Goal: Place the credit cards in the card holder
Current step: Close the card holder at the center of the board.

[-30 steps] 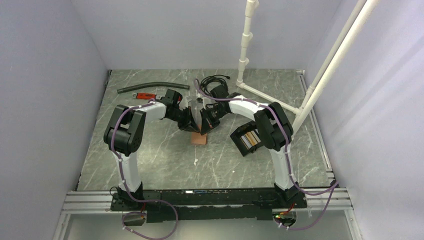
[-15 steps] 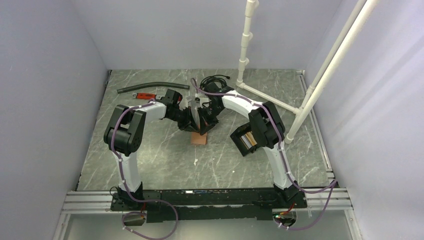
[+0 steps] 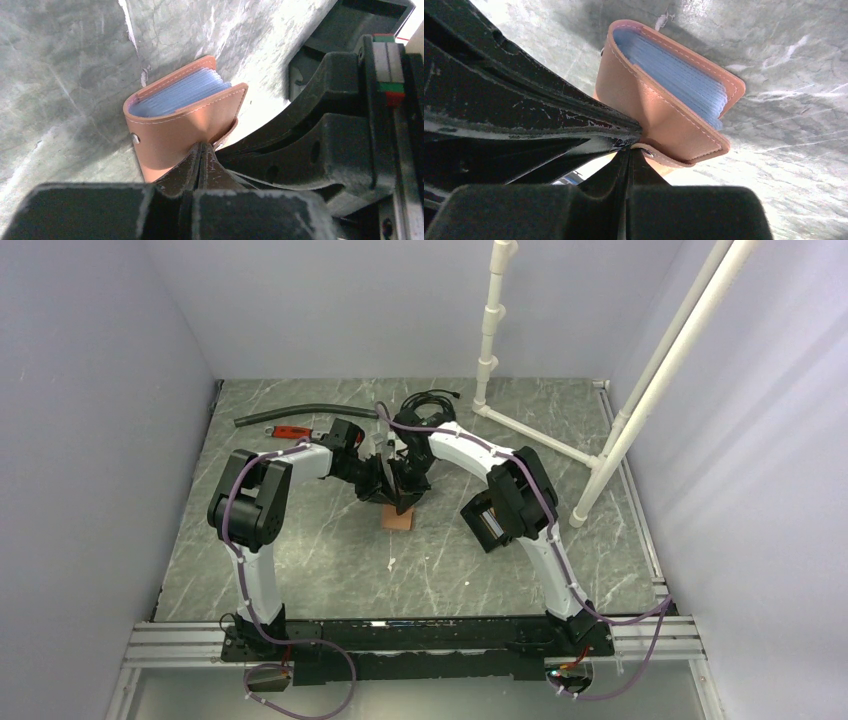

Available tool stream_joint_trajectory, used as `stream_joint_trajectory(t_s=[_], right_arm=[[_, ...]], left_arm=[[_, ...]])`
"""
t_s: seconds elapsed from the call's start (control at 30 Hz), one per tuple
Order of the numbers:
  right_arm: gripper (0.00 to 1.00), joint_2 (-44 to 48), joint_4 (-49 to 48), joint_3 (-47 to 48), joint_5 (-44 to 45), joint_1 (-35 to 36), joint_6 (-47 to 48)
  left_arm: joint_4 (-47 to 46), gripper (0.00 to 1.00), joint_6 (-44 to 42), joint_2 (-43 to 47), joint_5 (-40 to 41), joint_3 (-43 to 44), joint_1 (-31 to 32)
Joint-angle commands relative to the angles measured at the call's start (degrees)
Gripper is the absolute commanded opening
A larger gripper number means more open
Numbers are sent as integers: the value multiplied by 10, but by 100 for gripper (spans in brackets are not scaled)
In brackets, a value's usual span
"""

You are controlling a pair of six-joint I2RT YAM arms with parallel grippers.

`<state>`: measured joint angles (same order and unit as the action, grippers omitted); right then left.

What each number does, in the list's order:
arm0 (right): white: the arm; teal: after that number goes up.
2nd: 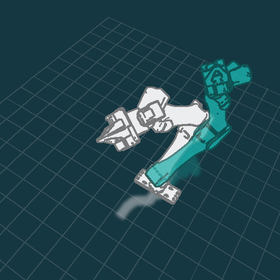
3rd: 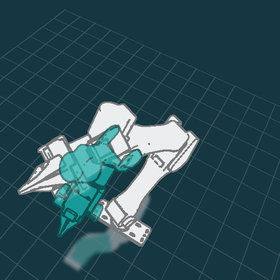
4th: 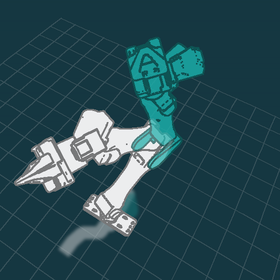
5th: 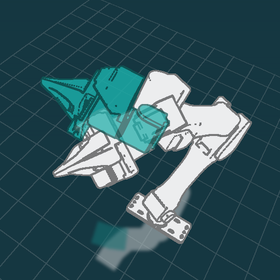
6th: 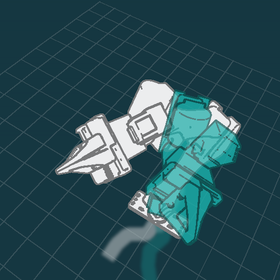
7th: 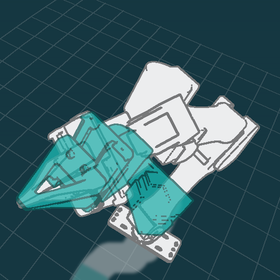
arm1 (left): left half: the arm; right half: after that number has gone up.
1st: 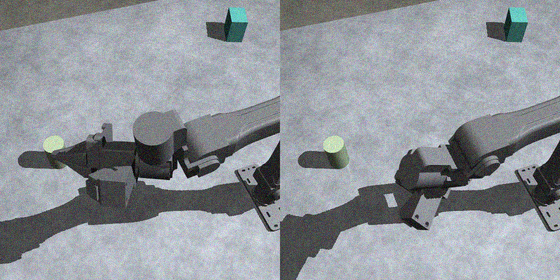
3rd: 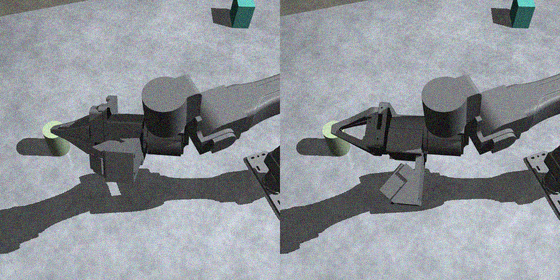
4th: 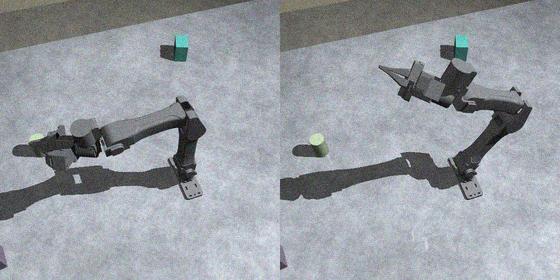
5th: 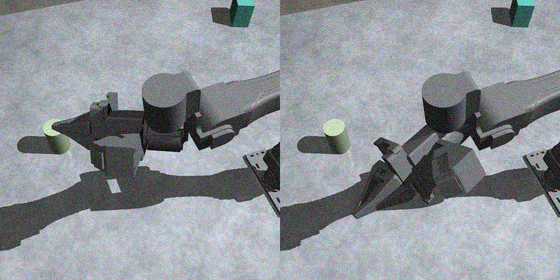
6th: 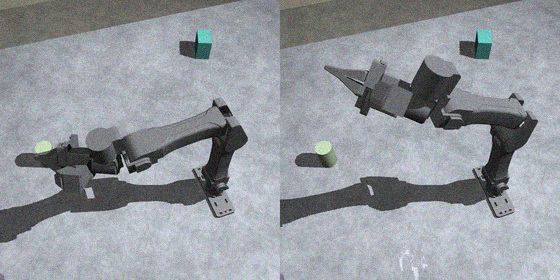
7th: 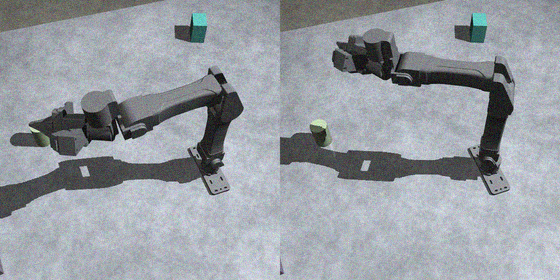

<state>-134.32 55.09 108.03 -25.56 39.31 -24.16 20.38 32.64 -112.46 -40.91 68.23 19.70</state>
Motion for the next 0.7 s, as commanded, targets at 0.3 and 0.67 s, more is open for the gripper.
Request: stream_joint_trajectory(t_s=[0.3,0.67], right_arm=[[16,79,-126,-97,47,24,34],[47,268,-226,-245,134,25,-13]], left_arm=[[22,0,-11,-24,49,-17,21],[27,0,-1,-4,34,-7,16]])
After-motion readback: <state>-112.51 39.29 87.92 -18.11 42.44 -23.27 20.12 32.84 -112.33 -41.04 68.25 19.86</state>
